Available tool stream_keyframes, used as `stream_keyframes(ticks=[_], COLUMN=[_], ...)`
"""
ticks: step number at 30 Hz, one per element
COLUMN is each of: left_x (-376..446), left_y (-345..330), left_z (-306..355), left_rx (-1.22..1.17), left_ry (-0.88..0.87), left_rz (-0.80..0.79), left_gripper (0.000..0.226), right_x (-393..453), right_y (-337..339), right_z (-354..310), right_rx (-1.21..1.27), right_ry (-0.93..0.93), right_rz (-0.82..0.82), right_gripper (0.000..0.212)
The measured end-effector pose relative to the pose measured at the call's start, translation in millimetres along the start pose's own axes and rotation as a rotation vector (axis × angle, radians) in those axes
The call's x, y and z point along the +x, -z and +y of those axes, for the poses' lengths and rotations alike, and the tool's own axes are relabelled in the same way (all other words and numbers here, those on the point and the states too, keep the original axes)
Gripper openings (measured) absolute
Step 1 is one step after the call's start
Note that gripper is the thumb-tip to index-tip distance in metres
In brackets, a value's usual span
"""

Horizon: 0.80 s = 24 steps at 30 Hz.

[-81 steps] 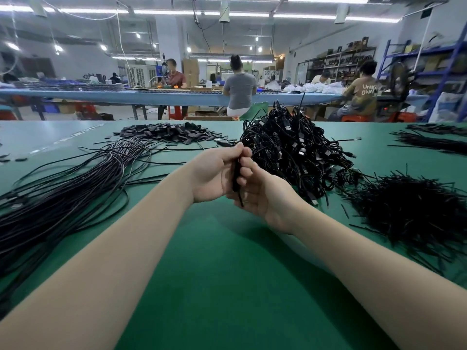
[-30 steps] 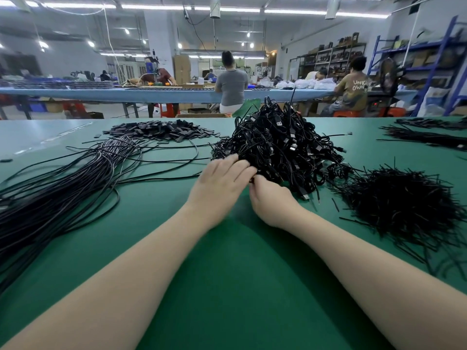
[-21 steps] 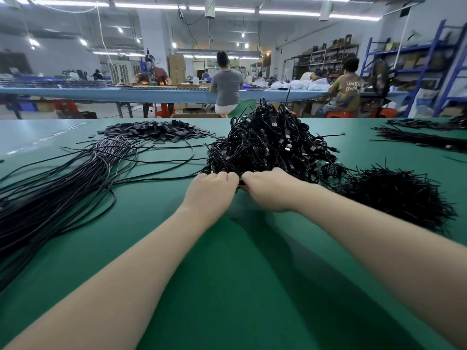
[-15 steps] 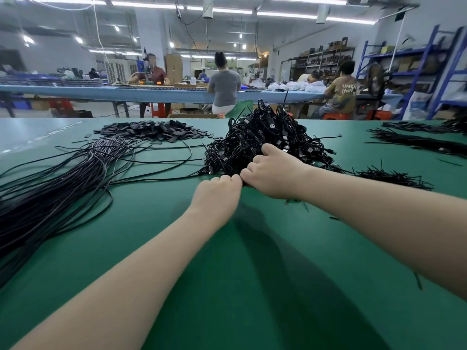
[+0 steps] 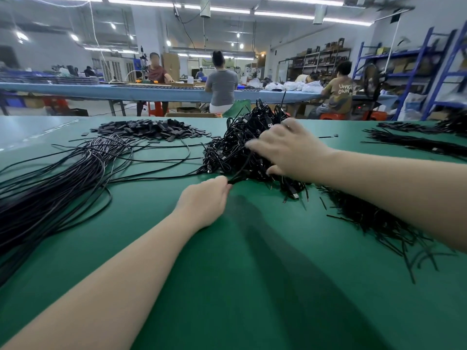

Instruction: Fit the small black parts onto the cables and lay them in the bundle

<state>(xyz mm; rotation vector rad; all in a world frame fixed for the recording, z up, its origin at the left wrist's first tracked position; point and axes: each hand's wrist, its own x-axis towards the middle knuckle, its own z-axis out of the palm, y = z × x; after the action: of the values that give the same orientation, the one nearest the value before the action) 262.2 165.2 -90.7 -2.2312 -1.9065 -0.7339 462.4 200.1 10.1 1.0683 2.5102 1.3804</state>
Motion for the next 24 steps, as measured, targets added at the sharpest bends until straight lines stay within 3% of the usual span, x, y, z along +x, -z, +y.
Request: stream_keyframes(ticks=[2, 3, 5, 8, 15, 24], left_x=[0, 2, 5, 3, -2, -5], left_y=[2, 4, 4, -1, 0, 3], left_z=[-13, -16, -18, -11, -10, -5], left_rx=[-0.082, -0.146, -0.194, -0.052, -0.079, -0.082], left_ry=[0.101, 0.158, 0.216, 0.147, 0.122, 0.142], left_rz=[0.043, 0.062, 0.088, 0.1, 0.07, 0.023], left_gripper=[0.029, 0.032, 0.034, 0.032, 0.033, 0.033], right_x=[-13, -22, -42, -71, -86, -86], right_y=[-1, -2, -7, -22, -46, -40], right_z=[20, 29, 39, 33, 28, 26], right_rx=[0.208, 0.34, 0.553, 0.642, 0.826, 0.885], right_ry=[-0.207, -0.258, -0.228, -0.201, -0.336, -0.159], right_rz=[-0.052, -0.119, -0.412, -0.76, -0.788, -0.775], right_gripper=[0.08, 0.076, 0.049, 0.032, 0.02, 0.012])
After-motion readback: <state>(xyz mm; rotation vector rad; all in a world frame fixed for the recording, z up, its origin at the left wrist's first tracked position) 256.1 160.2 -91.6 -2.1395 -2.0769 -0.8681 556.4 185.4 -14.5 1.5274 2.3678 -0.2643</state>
